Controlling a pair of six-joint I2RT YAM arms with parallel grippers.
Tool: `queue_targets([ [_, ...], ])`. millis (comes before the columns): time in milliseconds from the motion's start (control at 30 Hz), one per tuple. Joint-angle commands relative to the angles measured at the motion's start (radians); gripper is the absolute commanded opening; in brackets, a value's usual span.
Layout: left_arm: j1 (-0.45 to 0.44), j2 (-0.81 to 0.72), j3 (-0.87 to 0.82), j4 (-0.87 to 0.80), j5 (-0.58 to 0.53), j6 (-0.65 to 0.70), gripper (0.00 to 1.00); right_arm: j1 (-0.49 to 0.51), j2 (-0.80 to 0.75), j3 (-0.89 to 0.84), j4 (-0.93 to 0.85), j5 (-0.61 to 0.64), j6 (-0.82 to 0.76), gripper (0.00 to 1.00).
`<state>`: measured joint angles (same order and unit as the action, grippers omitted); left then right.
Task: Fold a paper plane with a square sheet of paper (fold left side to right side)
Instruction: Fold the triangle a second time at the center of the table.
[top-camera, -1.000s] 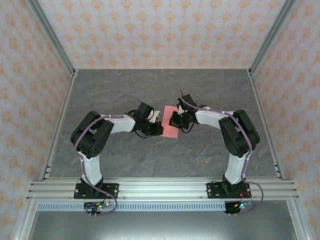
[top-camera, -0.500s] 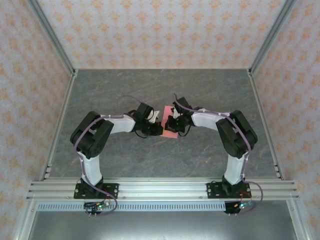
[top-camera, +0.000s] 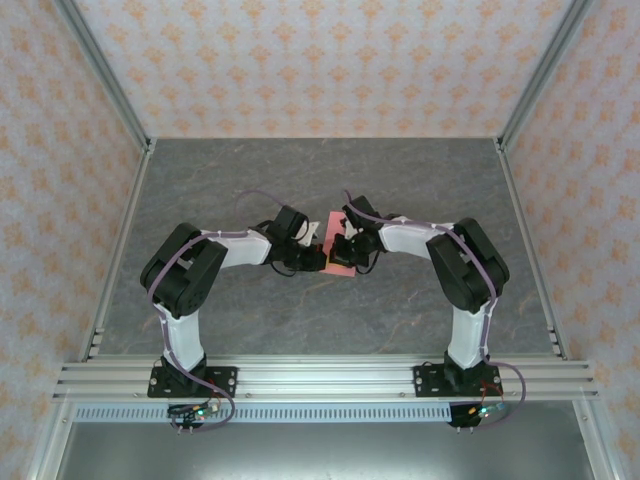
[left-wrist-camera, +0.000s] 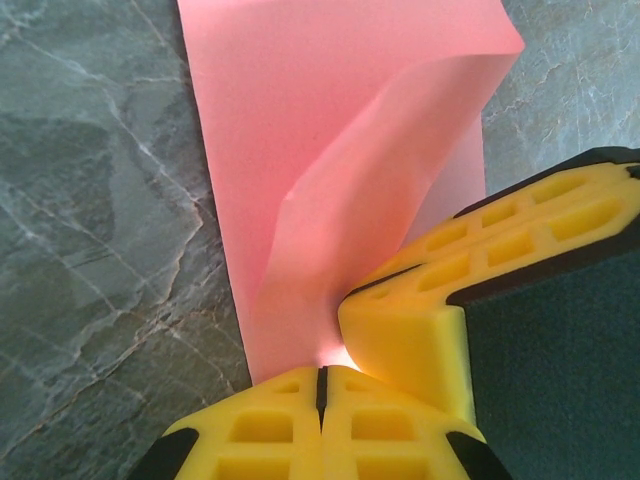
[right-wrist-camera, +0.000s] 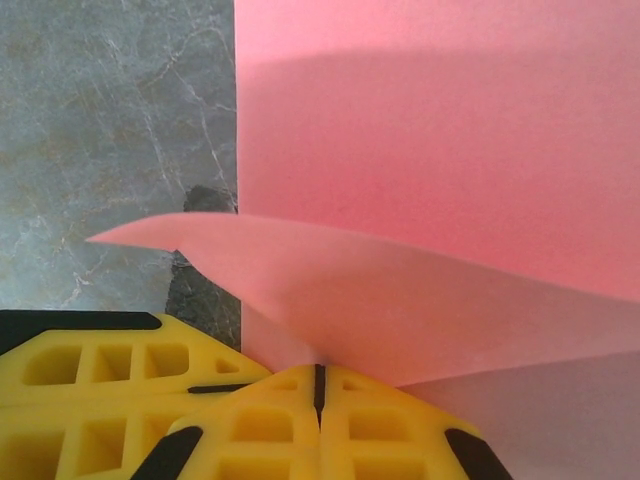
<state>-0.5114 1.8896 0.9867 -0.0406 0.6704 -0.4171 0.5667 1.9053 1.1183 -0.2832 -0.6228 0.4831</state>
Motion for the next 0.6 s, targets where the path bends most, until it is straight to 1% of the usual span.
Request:
queue_targets([
  [0,0.004,0.054,-0.029,-0.15,-0.135,0.036,0.0,-0.012,0.028,0.017,-0.068,0.102,-0.022,0.0],
  [567,0.005,0.06,-0.034,-0.163,-0.149,0.048,0.0,-0.098,0.031,0.038,-0.121,0.139,-0.073,0.01],
])
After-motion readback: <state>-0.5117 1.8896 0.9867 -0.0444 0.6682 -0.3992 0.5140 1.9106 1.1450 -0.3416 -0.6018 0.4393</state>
